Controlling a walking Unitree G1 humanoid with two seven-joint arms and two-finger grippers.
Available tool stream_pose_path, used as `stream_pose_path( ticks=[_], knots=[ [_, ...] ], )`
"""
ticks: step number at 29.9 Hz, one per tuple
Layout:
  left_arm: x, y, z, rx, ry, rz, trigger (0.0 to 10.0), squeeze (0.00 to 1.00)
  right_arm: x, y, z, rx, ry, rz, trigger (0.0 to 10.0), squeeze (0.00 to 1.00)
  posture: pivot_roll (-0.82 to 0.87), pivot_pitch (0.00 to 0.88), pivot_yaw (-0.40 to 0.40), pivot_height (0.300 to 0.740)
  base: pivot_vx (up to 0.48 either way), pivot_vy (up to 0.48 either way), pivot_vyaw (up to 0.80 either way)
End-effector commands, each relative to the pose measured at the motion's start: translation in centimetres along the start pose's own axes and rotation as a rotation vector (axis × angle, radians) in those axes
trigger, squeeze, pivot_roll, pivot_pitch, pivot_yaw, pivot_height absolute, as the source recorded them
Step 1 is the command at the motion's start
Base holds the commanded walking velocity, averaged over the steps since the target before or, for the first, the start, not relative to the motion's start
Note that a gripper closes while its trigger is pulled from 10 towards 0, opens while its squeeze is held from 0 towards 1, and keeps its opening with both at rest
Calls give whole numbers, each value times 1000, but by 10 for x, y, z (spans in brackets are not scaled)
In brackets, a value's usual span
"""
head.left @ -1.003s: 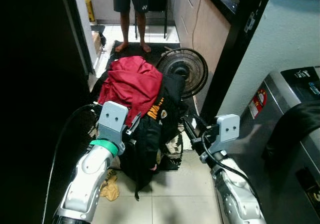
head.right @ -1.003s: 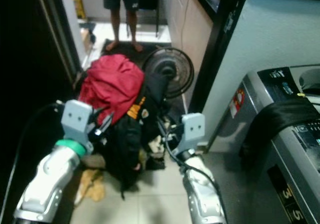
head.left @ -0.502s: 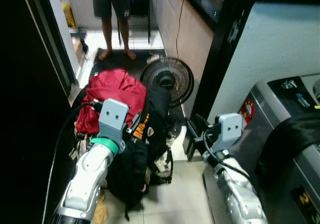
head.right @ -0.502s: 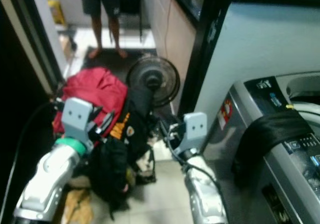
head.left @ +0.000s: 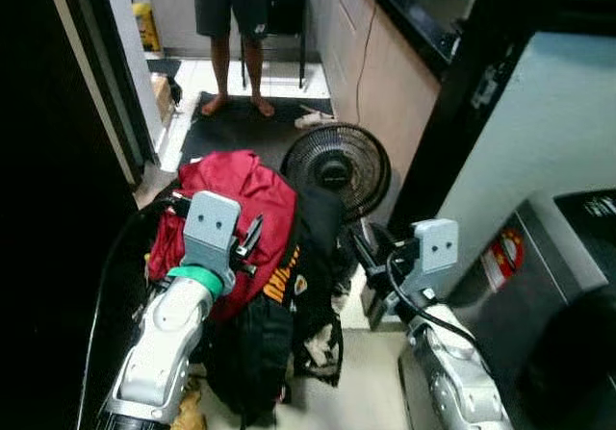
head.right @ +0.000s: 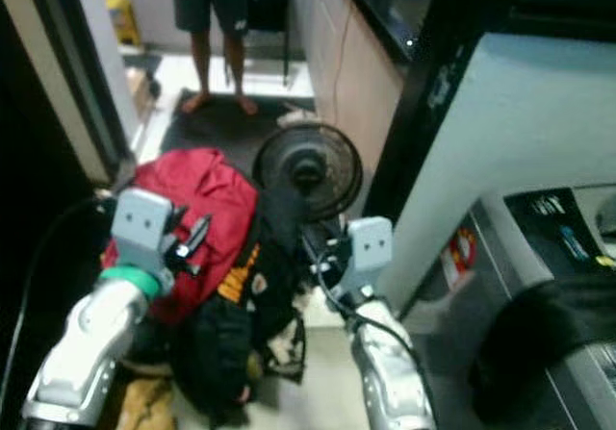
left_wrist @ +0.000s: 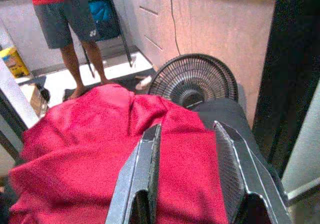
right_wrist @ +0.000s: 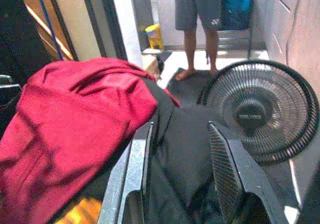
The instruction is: Clothes washing
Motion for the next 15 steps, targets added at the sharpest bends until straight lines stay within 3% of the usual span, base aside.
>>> stream_pose_path(
  ticks=[1, 15],
  knots=[
    [3, -2, 0, -14, -11, -1, 10000, 0, 4, 0, 3, -7, -12, 0, 10000, 0, -48, 49, 21, 740, 401, 0, 0],
    [3, -2, 0, -16, -8, 2, 10000, 0, 4, -2, 4, -18, -17, -13, 10000, 0, -50, 52, 21, 740, 389, 0, 0]
  ],
)
Point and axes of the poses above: a point about 5 cm out from each wrist's last joint towards the gripper, its own z axis pointing back from the gripper into the wrist, its own y axis along the axis of the wrist's last joint, x = y × z, the point moved 2 cm from there along -z, pointing out of the wrist towards the gripper, and after that the axes turned 4 degrees about -z, right-handed, at the moved point
